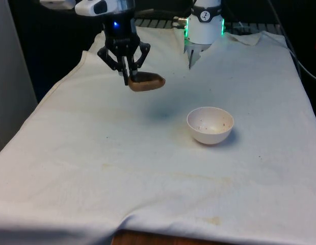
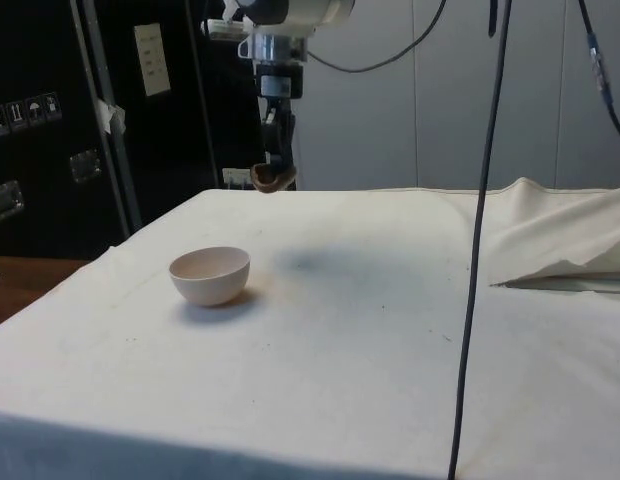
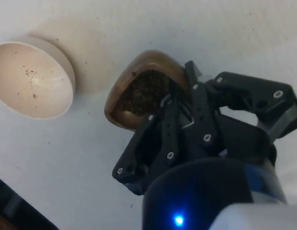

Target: Pour the coffee beans from the cup into the bowl.

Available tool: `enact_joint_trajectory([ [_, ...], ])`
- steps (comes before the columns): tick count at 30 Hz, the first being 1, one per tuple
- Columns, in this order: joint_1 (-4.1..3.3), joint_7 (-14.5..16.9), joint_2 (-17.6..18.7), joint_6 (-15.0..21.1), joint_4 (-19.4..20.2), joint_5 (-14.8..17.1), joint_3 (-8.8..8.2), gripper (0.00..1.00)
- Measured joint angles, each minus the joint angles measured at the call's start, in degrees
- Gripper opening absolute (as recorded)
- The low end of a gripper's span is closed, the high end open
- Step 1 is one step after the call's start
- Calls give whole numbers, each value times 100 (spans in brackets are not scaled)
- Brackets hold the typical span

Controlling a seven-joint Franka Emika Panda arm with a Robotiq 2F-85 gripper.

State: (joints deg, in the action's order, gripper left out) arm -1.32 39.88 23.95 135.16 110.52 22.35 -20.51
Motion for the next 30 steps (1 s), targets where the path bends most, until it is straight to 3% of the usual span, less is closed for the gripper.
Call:
enact_joint_trajectory([
  [14,-126,-596,-149,0,6,-647,86,1],
  [30,-178,-1272,-235,0,11,-1318,275,1],
])
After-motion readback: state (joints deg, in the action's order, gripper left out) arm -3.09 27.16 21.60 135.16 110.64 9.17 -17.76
